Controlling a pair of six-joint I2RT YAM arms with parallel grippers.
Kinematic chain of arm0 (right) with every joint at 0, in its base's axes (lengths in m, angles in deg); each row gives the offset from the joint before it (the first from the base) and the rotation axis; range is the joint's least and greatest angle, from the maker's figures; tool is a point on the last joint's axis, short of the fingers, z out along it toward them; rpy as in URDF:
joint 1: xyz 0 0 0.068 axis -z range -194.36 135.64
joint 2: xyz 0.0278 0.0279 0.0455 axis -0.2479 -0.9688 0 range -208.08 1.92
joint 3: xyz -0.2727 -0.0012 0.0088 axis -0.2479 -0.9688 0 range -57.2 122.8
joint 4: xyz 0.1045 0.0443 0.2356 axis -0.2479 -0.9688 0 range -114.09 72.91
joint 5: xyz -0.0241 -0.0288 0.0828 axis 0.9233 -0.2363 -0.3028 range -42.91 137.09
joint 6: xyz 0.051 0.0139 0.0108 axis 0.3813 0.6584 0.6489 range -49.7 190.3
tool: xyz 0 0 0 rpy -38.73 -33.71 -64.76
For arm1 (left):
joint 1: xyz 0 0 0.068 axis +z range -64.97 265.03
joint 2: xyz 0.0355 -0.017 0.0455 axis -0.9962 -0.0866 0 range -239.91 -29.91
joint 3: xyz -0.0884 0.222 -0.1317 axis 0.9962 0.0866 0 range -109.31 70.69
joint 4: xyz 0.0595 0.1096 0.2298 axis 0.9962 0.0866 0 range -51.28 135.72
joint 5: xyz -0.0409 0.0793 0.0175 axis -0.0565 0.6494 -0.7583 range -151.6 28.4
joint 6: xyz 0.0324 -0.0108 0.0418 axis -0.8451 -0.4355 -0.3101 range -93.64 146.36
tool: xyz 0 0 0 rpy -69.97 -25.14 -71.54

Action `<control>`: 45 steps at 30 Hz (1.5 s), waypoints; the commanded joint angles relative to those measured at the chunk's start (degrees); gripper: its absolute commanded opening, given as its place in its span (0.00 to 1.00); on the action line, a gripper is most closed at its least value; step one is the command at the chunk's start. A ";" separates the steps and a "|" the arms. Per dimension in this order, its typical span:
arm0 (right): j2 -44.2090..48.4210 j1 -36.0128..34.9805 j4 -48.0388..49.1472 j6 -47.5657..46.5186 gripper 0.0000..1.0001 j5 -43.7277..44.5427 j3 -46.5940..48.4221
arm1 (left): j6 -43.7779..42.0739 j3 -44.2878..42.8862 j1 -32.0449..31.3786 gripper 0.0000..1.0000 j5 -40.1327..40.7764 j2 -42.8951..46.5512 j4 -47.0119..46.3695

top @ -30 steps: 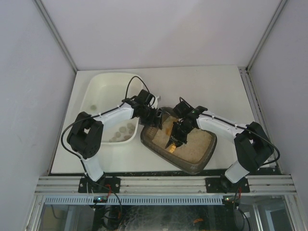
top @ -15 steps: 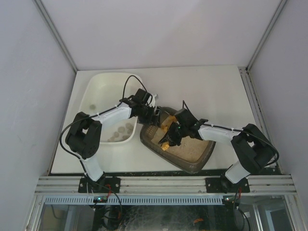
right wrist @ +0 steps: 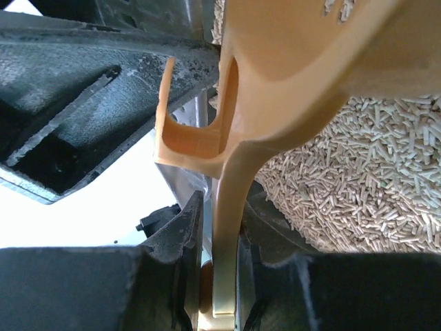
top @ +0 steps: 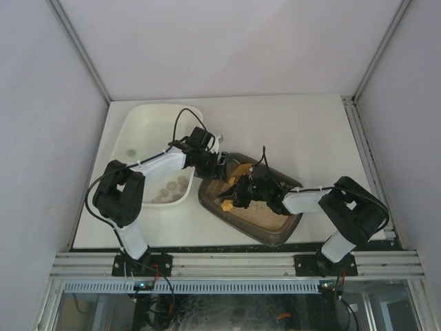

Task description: Clean the litter box

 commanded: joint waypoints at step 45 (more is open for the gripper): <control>8.54 1.12 -63.57 -22.86 0.00 8.88 18.94 | 4.15 -0.84 3.45 0.74 -5.21 8.64 -7.41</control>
